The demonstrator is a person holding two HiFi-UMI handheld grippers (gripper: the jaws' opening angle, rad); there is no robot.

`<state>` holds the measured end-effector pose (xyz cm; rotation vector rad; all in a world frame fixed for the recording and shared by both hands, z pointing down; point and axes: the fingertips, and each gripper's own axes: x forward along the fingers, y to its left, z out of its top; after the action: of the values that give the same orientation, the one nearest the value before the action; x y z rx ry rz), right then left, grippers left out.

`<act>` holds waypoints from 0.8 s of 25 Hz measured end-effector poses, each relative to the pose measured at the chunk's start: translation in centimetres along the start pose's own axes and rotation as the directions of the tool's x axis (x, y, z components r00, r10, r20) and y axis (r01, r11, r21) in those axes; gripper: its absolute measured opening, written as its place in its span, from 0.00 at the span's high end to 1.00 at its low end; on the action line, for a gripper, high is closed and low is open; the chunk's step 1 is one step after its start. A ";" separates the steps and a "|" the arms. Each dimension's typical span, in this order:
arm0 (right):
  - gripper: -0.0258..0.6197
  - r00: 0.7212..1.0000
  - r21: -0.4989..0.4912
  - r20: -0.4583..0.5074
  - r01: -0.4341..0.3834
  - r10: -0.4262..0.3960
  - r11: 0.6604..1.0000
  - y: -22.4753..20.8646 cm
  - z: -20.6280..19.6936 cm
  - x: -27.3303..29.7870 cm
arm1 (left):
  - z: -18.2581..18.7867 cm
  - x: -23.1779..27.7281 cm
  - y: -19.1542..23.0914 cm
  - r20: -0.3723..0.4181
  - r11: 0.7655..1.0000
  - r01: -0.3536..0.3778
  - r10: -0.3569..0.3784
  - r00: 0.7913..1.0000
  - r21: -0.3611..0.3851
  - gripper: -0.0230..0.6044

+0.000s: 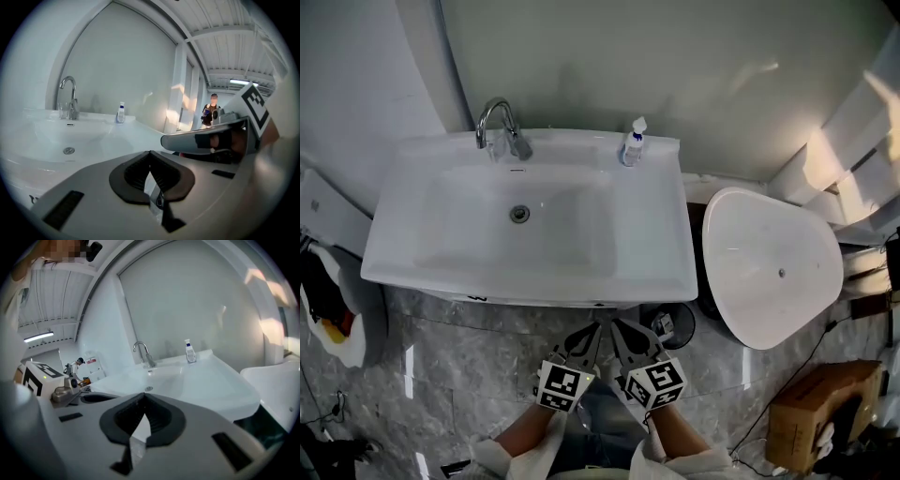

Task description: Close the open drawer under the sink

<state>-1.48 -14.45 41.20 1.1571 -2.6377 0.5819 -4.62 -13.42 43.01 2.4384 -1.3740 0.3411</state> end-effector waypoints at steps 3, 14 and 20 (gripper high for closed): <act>0.94 0.999 0.008 0.043 -0.009 0.009 1.000 0.7 3.0 -1.1 | 2.5 -1.1 -0.4 0.036 1.000 0.004 -0.004 0.999 0.009 0.94; 0.94 0.984 -0.063 0.149 -0.087 0.095 0.994 4.1 11.5 -6.0 | 11.8 -5.5 -3.2 0.184 0.997 0.045 -0.055 0.981 0.058 0.94; 0.94 0.979 -0.122 0.170 -0.088 0.108 0.989 5.6 15.0 -8.0 | 15.2 -7.7 -4.3 0.209 0.995 0.070 -0.084 0.974 0.070 0.94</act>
<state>-0.62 -12.25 23.45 1.0963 -2.8490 0.3540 -4.09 -11.23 25.57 2.6350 -1.3648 0.1090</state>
